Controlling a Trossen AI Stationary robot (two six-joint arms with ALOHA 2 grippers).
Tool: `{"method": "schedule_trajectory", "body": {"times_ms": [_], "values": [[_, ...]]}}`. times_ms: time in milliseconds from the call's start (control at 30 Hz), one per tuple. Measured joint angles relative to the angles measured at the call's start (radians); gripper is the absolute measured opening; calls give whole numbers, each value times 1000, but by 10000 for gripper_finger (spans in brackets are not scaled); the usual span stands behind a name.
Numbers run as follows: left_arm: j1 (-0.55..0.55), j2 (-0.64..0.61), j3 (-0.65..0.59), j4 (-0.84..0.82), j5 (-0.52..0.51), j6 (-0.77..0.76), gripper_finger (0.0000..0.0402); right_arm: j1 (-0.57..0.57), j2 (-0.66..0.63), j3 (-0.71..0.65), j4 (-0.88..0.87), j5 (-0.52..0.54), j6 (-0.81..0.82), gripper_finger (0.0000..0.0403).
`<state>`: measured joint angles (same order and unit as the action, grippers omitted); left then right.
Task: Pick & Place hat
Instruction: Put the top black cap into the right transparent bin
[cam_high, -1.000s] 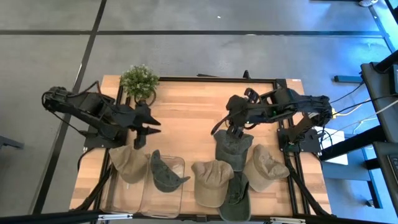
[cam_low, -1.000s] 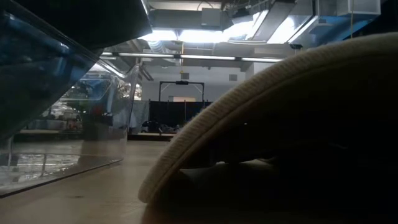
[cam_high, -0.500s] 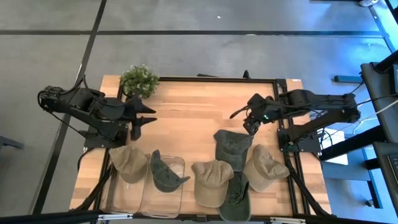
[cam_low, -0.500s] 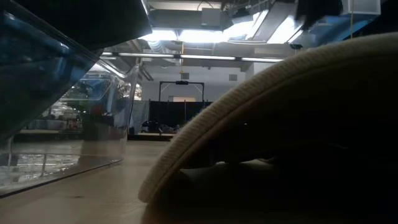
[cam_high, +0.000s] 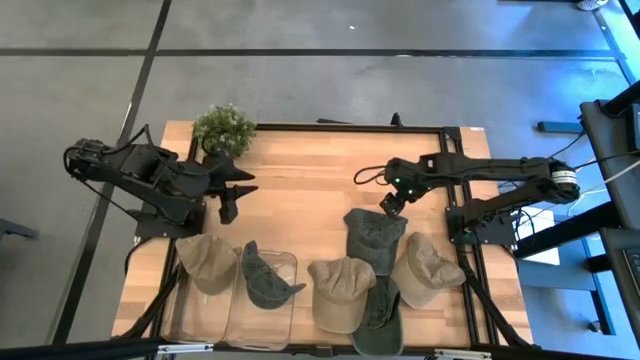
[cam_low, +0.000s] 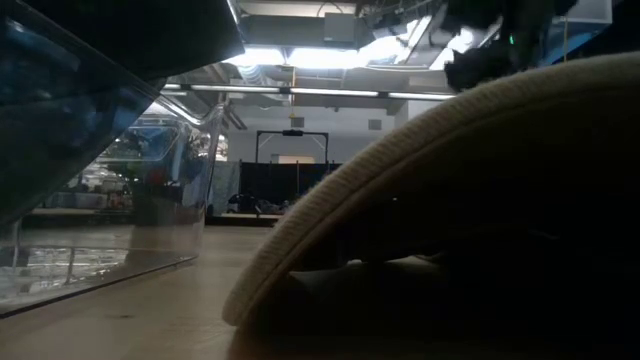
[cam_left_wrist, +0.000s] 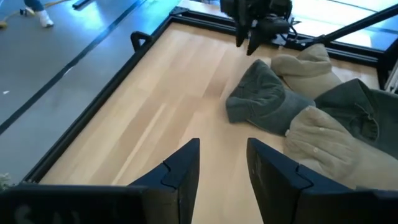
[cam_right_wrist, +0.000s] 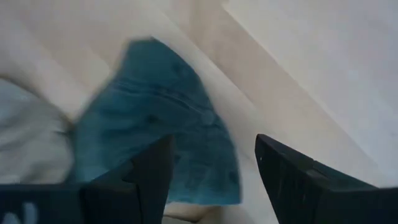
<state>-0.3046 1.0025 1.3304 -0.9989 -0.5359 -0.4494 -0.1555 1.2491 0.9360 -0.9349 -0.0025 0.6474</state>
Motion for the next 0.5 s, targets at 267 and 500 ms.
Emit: {"method": "schedule_trajectory", "body": {"times_ms": [267,500], "values": [[0,38,0,0,4,-1,128,-54,5,-192,69,-111,59,229],[0,61,0,0,3,-12,128,-90,6,-329,314,-269,133,229]]}}
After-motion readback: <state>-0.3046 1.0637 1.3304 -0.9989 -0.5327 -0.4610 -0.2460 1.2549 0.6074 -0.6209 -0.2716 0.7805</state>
